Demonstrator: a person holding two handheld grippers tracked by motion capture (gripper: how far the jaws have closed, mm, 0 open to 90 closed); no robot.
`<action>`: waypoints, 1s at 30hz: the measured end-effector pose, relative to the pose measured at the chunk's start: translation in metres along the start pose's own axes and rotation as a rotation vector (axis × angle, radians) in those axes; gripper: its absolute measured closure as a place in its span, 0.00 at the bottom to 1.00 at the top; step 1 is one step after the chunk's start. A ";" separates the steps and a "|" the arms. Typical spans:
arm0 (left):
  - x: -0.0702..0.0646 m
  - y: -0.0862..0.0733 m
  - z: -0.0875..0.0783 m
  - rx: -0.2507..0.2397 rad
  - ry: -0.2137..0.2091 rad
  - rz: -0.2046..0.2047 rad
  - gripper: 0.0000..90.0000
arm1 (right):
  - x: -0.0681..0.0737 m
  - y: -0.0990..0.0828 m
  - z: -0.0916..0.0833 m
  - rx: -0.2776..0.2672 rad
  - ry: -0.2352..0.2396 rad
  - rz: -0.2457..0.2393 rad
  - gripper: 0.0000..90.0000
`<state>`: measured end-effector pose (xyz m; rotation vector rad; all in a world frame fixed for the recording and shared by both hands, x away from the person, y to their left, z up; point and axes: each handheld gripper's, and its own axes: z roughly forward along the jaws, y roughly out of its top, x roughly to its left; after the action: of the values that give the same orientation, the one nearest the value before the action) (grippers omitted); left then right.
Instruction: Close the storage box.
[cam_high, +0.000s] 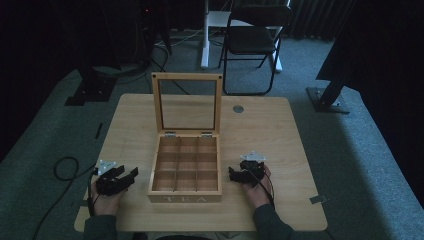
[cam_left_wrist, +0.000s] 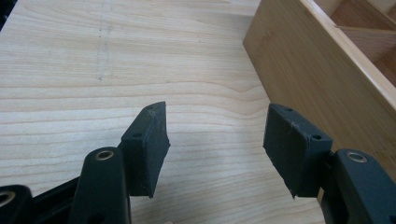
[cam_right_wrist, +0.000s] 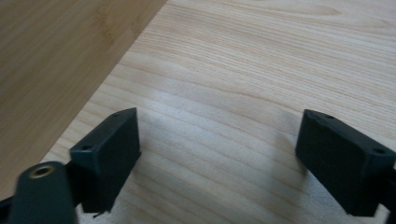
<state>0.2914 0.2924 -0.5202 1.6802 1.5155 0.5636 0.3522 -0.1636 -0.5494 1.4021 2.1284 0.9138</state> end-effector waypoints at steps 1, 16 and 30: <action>0.001 0.000 0.000 0.003 0.001 0.001 0.45 | 0.000 0.000 0.000 0.000 -0.001 0.002 0.16; -0.005 0.000 0.009 0.047 0.057 0.087 0.43 | 0.000 -0.001 -0.001 0.006 0.017 -0.015 0.15; -0.005 -0.001 0.012 0.063 0.054 0.092 0.43 | 0.004 0.011 -0.008 0.038 0.103 -0.029 0.54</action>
<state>0.2992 0.2841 -0.5272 1.8035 1.5139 0.6201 0.3524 -0.1593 -0.5364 1.3663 2.2475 0.9582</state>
